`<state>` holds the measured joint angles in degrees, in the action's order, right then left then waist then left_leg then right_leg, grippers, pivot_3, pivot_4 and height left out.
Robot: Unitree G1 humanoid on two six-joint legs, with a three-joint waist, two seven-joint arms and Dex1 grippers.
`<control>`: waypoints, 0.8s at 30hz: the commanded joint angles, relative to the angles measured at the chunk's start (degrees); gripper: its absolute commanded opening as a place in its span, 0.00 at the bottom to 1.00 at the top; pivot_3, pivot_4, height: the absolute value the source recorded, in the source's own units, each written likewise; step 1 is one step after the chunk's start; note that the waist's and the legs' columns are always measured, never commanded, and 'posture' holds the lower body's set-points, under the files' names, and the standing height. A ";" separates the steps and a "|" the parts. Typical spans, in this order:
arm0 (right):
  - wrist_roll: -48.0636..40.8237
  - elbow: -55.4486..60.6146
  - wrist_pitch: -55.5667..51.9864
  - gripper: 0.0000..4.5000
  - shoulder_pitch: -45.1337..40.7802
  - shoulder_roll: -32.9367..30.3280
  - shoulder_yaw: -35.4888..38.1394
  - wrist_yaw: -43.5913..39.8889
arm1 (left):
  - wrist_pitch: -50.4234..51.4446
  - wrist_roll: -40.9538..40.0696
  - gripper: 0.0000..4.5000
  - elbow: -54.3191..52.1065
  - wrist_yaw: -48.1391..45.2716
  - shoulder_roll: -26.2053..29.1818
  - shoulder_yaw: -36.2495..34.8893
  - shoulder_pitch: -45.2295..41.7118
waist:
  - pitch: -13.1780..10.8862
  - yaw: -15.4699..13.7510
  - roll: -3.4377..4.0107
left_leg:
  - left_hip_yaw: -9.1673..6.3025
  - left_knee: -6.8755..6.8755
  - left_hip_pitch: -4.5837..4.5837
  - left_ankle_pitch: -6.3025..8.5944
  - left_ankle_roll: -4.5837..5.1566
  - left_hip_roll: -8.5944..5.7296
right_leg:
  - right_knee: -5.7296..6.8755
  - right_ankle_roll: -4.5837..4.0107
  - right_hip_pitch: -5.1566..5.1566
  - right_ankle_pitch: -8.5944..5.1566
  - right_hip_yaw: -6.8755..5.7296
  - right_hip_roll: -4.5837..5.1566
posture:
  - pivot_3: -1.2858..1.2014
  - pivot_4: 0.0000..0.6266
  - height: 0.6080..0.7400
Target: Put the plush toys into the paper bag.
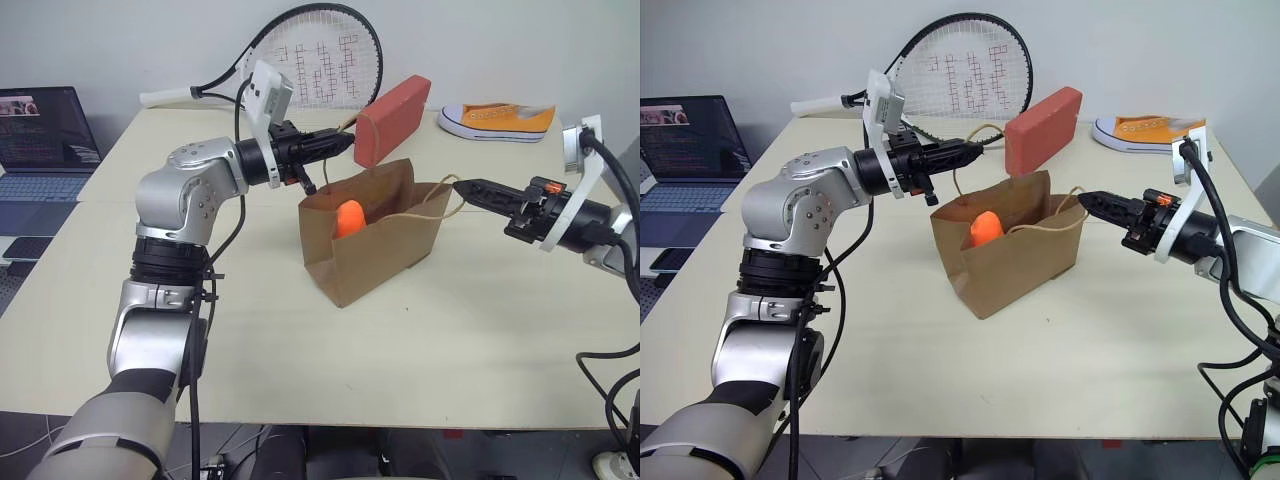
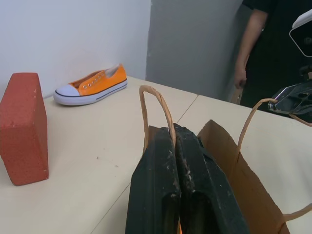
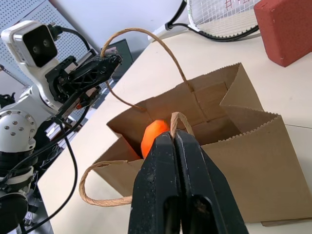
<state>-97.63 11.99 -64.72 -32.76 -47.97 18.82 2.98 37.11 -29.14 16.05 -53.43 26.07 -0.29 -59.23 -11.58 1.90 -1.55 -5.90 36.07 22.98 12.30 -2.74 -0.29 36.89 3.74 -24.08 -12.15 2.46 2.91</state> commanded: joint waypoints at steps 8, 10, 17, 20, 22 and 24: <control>3.21 3.81 2.12 0.53 -0.15 -4.31 1.82 -8.16 | 2.53 -2.86 0.60 -5.59 -2.84 2.42 -3.15 0.10 | 0.00 -0.03 0.00 | -0.01 -0.01 0.01 0.00 0.00 0.00 | 0.00 0.00 -0.01 0.00 -0.01 0.00 | 0.52 0.24 1.00; 5.07 3.69 2.06 0.70 0.23 -5.95 2.22 -11.60 | 3.96 -4.26 0.74 -6.20 -3.56 3.41 -4.28 0.69 | 0.00 0.00 0.00 | 0.00 0.00 0.00 0.00 0.00 0.00 | 0.00 0.00 -0.01 0.00 -0.01 0.00 | 0.52 0.24 1.00; 15.27 4.70 4.01 1.00 3.65 -12.03 3.89 -25.50 | 7.06 -8.16 0.99 -11.48 -5.54 8.87 -8.02 5.76 | -0.01 0.02 0.01 | 0.00 -0.02 0.00 0.00 0.00 0.01 | -0.01 -0.01 -0.02 -0.01 -0.02 0.00 | 0.52 0.24 1.00; 21.98 6.43 6.31 1.00 6.28 -14.40 3.44 -32.27 | 8.17 -10.94 0.99 -15.66 -6.39 11.65 -10.64 9.58 | -0.01 0.07 0.01 | 0.01 -0.01 -0.01 0.00 -0.01 0.02 | -0.02 -0.01 -0.02 -0.02 -0.02 0.00 | 0.52 0.24 1.00; 25.33 8.18 7.92 1.00 8.20 -15.63 3.20 -37.29 | 9.79 -13.89 0.99 -19.58 -6.93 13.48 -12.93 13.39 | -0.01 0.10 0.01 | 0.04 -0.02 -0.03 0.00 -0.01 0.03 | -0.02 -0.02 -0.03 -0.02 -0.01 0.00 | 0.52 0.24 1.00; 29.13 10.33 9.81 1.00 10.40 -17.01 2.73 -42.30 | 11.71 -16.79 0.99 -23.16 -6.43 14.72 -15.19 17.45 | -0.01 0.08 0.01 | 0.05 -0.03 -0.04 0.01 -0.01 0.05 | -0.01 -0.03 -0.03 -0.03 -0.01 0.00 | 0.52 0.24 1.00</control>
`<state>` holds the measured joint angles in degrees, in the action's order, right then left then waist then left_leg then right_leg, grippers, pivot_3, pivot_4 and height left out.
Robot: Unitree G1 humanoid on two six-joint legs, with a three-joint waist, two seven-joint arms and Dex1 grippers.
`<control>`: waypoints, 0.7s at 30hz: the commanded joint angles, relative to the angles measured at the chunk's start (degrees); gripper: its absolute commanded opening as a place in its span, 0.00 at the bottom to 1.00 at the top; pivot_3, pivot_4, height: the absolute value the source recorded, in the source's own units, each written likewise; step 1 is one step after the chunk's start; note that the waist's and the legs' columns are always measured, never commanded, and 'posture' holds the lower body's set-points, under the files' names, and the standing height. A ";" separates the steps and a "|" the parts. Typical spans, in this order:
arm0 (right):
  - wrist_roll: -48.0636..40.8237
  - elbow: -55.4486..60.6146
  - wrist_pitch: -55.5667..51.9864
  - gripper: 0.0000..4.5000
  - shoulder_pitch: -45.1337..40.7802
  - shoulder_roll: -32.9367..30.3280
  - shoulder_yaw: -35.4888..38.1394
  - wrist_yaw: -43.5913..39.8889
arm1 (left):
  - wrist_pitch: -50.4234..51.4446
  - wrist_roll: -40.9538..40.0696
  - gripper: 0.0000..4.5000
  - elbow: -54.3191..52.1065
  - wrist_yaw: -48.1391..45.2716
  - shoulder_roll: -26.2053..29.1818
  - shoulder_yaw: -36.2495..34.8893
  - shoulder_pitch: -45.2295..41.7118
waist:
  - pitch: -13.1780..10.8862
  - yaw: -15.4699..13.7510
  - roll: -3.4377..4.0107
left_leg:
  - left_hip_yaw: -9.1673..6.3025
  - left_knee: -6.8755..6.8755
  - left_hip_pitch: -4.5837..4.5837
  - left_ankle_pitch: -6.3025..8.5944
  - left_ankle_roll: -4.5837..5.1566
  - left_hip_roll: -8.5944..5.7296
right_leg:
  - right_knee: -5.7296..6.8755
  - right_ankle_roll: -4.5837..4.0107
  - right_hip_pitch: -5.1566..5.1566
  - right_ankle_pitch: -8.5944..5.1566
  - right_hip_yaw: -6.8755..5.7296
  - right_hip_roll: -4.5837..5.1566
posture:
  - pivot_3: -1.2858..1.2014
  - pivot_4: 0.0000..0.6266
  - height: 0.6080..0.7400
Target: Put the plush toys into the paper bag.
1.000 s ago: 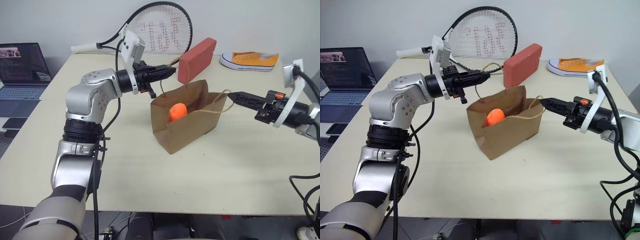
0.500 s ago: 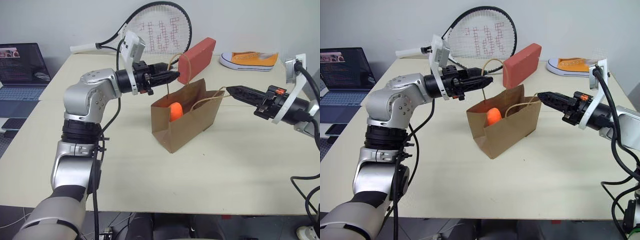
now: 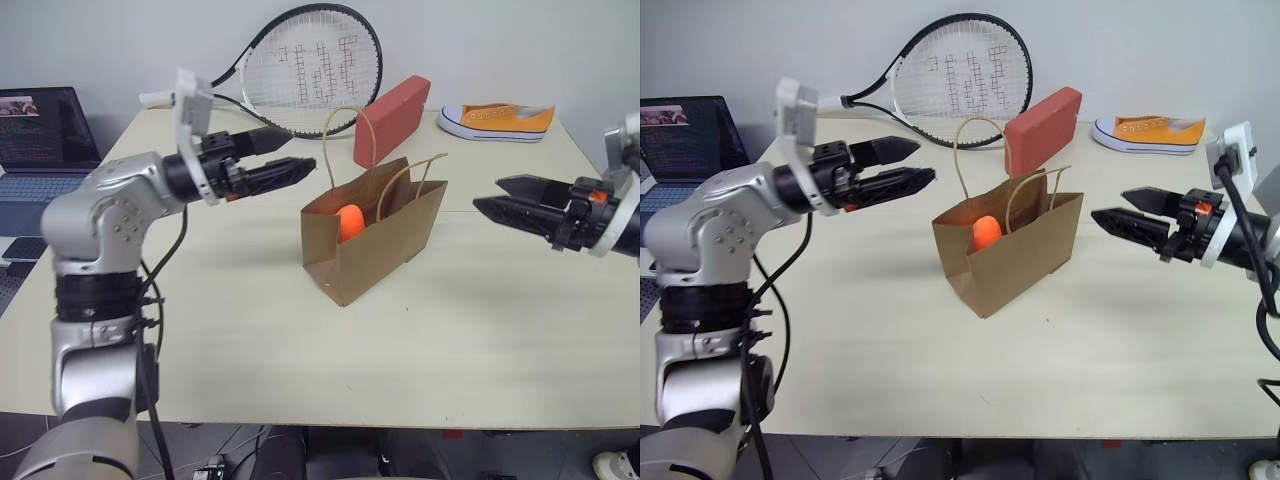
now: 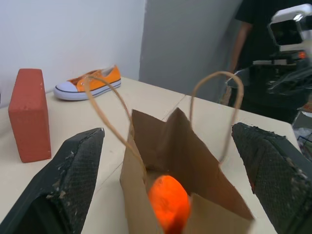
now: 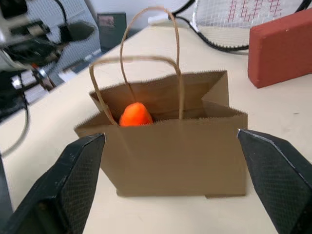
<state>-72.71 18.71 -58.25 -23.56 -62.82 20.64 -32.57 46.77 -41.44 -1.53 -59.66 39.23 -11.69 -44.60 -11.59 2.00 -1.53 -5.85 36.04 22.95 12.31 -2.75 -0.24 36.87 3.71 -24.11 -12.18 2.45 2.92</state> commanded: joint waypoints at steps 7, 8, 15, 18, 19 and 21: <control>11.05 9.67 7.57 1.00 4.62 -2.51 -1.63 -15.44 | -0.27 -5.29 0.99 -15.76 2.98 1.36 -5.20 19.48 | 0.00 -0.21 -0.01 | 0.07 0.05 -0.01 0.00 -0.01 0.00 | -0.02 -0.29 0.02 -0.17 0.02 0.04 | 0.52 0.24 1.00; 11.83 10.19 7.89 1.00 4.49 -2.42 -2.37 -16.04 | -1.34 -4.73 0.99 -16.23 4.16 0.29 -4.78 20.76 | 0.00 -0.25 -0.01 | 0.07 0.06 -0.02 0.00 -0.01 -0.01 | -0.02 -0.31 0.03 -0.18 0.03 0.05 | 0.52 0.24 1.00; 13.27 11.05 7.99 1.00 1.94 -1.07 -5.36 -17.27 | -9.81 1.37 0.99 -12.13 7.85 -5.86 0.39 21.68 | 0.00 -0.58 -0.03 | 0.17 0.10 -0.02 -0.01 -0.01 -0.04 | -0.08 -0.33 0.05 -0.19 0.06 0.10 | 0.52 0.24 1.00; 13.46 11.00 7.66 1.00 1.46 -1.08 -5.73 -17.65 | -11.49 2.46 0.99 -8.73 6.26 -6.57 2.00 20.17 | 0.00 -0.49 -0.05 | 0.16 0.08 -0.02 0.00 -0.01 -0.05 | -0.06 -0.32 0.04 -0.19 0.06 0.10 | 0.52 0.24 1.00; 13.58 11.02 7.59 1.00 1.39 -1.13 -5.79 -17.73 | -12.24 2.98 0.99 -7.08 5.71 -6.72 2.51 19.25 | 0.00 -0.47 -0.05 | 0.16 0.07 -0.02 0.00 -0.01 -0.05 | -0.04 -0.31 0.04 -0.18 0.05 0.10 | 0.52 0.24 1.00; 13.68 11.12 7.45 1.00 1.37 -1.14 -5.74 -17.79 | -13.22 3.55 0.99 -4.98 4.84 -6.80 3.16 18.07 | 0.00 -0.47 -0.05 | 0.14 0.05 -0.02 0.00 -0.01 -0.05 | -0.02 -0.31 0.02 -0.18 0.04 0.10 | 0.52 0.24 1.00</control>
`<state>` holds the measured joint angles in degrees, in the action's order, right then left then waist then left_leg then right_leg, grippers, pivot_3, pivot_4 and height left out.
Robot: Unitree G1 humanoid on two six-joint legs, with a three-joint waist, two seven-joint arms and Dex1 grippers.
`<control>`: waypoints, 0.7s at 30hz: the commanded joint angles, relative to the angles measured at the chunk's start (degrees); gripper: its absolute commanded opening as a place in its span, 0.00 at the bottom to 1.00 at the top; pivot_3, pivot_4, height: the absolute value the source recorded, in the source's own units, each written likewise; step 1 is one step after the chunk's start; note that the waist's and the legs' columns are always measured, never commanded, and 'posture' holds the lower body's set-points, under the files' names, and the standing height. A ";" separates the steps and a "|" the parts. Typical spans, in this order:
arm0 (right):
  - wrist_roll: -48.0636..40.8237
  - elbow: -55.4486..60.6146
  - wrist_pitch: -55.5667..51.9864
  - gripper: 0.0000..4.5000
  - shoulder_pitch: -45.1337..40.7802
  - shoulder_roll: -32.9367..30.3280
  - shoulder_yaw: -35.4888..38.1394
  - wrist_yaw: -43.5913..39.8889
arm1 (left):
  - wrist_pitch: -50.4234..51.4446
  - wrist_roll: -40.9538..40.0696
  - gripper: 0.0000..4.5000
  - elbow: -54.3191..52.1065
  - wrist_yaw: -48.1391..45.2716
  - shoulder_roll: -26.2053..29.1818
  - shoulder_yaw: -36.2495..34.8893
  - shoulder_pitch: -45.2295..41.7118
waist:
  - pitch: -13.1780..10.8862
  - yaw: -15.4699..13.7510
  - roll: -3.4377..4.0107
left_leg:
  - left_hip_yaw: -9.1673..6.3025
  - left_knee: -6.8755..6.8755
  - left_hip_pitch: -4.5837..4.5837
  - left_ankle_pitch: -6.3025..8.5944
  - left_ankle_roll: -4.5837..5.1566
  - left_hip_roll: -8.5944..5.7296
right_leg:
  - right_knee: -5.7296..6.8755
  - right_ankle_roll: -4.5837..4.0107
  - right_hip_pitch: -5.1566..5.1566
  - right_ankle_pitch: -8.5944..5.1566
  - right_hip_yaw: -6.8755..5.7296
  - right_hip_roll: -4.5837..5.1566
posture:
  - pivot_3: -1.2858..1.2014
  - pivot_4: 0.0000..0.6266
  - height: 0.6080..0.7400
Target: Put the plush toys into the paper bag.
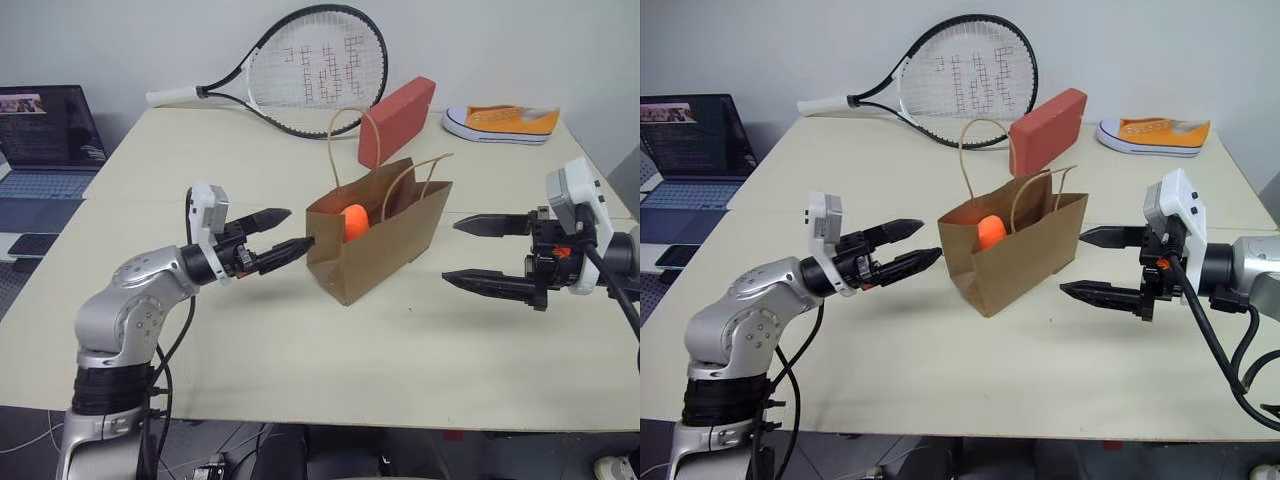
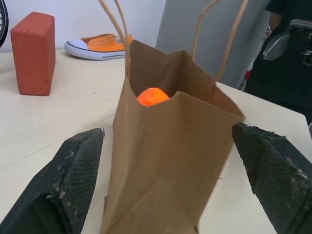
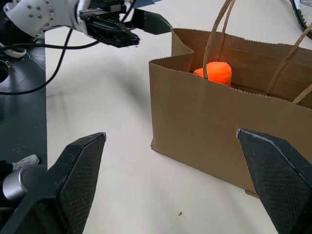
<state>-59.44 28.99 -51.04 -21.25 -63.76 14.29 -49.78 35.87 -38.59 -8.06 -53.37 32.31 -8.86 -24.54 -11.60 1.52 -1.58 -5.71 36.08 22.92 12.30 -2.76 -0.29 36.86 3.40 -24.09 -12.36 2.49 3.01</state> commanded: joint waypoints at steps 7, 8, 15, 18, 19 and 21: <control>-0.72 1.85 -1.12 1.00 0.08 -0.43 2.10 -0.20 | -3.63 1.44 0.99 5.18 -5.32 -0.47 3.86 -4.82 | 0.00 0.04 0.00 | 0.00 0.01 0.01 0.00 0.00 0.00 | -0.02 0.00 0.01 0.00 0.00 0.00 | 0.52 0.24 1.00; -0.85 1.93 -1.29 1.00 0.15 -0.46 2.28 -0.13 | -3.39 1.21 0.99 4.85 -5.71 -0.38 4.14 -4.79 | 0.00 0.04 0.00 | 0.01 0.01 0.01 0.00 0.00 0.00 | -0.02 0.01 0.01 0.00 0.01 0.00 | 0.52 0.24 1.00; -1.94 3.06 -2.47 1.00 0.70 0.13 2.89 0.79 | -3.39 1.37 0.99 3.14 -6.01 -0.50 5.01 -4.39 | 0.00 0.10 0.00 | -0.01 0.01 0.00 0.00 0.00 0.00 | 0.00 0.02 0.01 0.01 0.00 0.00 | 0.52 0.24 1.00; -2.06 3.10 -2.60 1.00 0.65 0.27 2.67 0.94 | -3.81 2.30 0.99 1.63 -5.96 -0.39 6.09 -4.12 | 0.00 0.09 0.00 | -0.01 0.02 0.01 0.00 0.00 0.00 | -0.01 0.02 0.01 0.01 0.00 0.00 | 0.52 0.24 1.00; -2.08 3.01 -2.64 1.00 0.52 0.30 2.52 0.94 | -3.86 2.55 0.99 0.86 -5.93 -0.36 6.56 -3.94 | 0.00 0.09 0.00 | 0.00 0.02 0.00 0.00 0.00 0.00 | -0.01 0.03 0.01 0.01 0.00 0.00 | 0.52 0.24 1.00; -2.13 2.91 -2.67 1.00 0.36 0.27 2.33 0.91 | -3.80 2.98 0.99 -0.35 -5.72 -0.23 7.20 -3.58 | 0.00 0.09 0.00 | 0.00 0.01 0.01 0.00 0.00 0.00 | -0.01 0.02 0.01 0.01 0.01 0.01 | 0.52 0.24 1.00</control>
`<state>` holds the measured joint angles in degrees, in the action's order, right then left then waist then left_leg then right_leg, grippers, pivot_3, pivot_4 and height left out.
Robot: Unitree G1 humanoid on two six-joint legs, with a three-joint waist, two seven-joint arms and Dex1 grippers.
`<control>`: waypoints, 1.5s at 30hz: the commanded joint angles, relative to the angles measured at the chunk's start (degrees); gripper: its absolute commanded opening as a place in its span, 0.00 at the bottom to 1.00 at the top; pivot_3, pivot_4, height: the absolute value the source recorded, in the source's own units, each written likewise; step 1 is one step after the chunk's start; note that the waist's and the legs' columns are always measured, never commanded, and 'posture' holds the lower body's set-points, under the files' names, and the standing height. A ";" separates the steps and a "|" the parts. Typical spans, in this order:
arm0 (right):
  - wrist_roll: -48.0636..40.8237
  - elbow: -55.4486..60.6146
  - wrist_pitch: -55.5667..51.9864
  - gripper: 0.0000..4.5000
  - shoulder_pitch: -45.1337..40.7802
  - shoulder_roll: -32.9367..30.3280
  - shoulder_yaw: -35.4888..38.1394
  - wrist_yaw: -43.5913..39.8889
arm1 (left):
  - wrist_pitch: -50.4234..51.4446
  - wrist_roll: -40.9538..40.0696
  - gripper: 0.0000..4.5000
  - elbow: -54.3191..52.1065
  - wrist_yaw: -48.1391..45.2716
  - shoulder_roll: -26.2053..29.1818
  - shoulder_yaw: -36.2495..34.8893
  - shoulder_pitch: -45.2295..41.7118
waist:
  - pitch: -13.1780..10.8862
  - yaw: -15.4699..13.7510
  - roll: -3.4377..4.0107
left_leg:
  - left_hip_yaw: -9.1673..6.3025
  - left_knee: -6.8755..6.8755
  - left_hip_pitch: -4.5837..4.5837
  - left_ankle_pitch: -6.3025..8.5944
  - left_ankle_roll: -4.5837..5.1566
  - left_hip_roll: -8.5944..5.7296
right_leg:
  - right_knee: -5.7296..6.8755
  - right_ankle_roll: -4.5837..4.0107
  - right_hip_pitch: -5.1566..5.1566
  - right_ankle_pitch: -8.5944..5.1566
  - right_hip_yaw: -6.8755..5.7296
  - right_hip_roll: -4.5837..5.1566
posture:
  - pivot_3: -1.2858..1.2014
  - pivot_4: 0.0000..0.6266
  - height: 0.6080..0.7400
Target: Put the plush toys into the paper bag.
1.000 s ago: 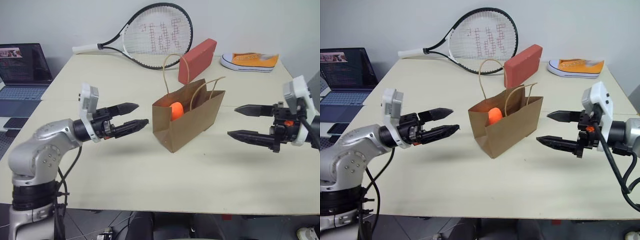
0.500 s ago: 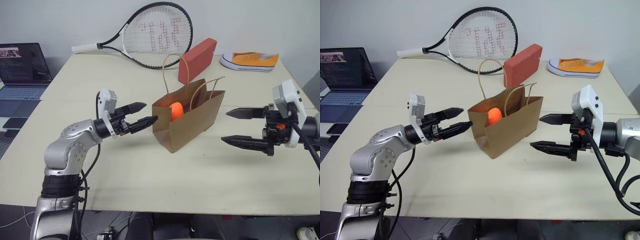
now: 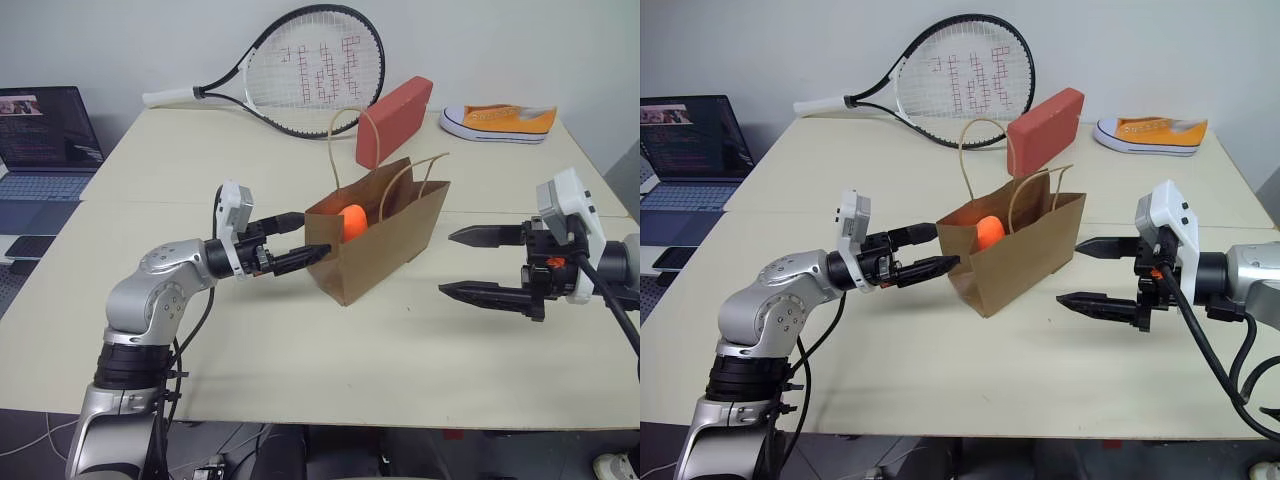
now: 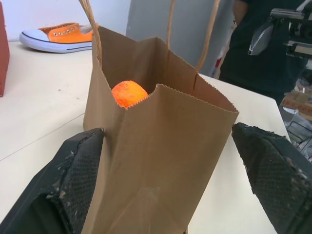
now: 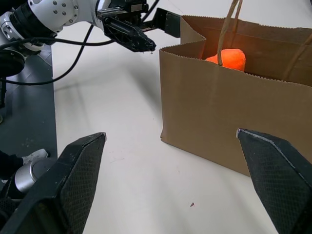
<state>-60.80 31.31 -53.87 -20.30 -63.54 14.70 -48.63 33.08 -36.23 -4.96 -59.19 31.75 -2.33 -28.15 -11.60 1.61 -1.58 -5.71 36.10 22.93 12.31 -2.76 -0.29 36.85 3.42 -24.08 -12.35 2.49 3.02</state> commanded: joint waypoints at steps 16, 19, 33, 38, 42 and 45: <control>1.21 0.73 0.61 1.00 -1.99 1.08 -0.83 -0.77 | -1.31 3.97 0.99 -7.01 1.30 2.53 2.23 3.36 | 0.00 0.02 0.00 | 0.00 0.00 -0.01 0.00 0.00 0.00 | 0.00 -0.01 0.00 -0.01 0.00 0.00 | 0.52 0.24 1.00; 1.89 0.86 0.85 1.00 -2.00 1.26 -1.42 -0.80 | -1.23 3.73 0.99 -7.99 0.95 2.92 2.70 3.68 | 0.00 0.01 0.00 | -0.01 -0.01 0.00 0.00 0.00 0.01 | 0.00 -0.01 0.00 -0.01 -0.01 0.00 | 0.52 0.24 1.00; 6.04 1.88 1.87 1.00 -2.69 4.21 -5.72 0.40 | -1.74 4.51 0.99 -8.25 0.25 4.04 2.89 3.52 | 0.00 0.03 0.00 | -0.01 0.00 -0.01 0.00 0.00 0.01 | 0.00 -0.01 -0.01 -0.01 -0.01 0.00 | 0.52 0.24 1.00; 6.41 2.14 1.56 1.00 -3.36 5.82 -6.78 1.16 | -2.90 5.41 0.99 -8.72 -0.57 4.65 3.32 3.89 | 0.00 0.03 0.00 | 0.00 0.00 -0.01 0.00 0.00 0.01 | 0.01 -0.01 -0.01 0.00 -0.01 0.00 | 0.52 0.24 1.00; 6.75 2.10 1.23 1.00 -4.65 8.06 -8.60 2.26 | -3.32 5.55 0.99 -8.59 -1.01 4.74 3.41 3.59 | 0.00 0.04 0.00 | -0.01 0.00 -0.02 0.00 0.00 0.01 | 0.01 -0.01 0.00 -0.01 -0.01 0.00 | 0.52 0.24 1.00; 7.51 1.88 1.09 1.00 -5.82 10.76 -11.04 3.41 | -3.58 5.83 0.99 -7.98 -1.04 4.48 3.61 2.93 | 0.00 0.05 0.00 | -0.01 0.00 -0.01 0.00 0.00 0.01 | 0.01 0.00 -0.01 0.00 -0.01 -0.01 | 0.52 0.24 1.00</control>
<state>-53.49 32.15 -53.18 -24.56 -53.53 4.16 -45.88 30.65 -30.29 -11.52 -59.66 36.09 1.12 -24.28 -11.59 1.67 -1.58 -5.72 36.09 22.92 12.30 -2.76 -0.28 36.86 3.42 -24.08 -12.35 2.48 3.01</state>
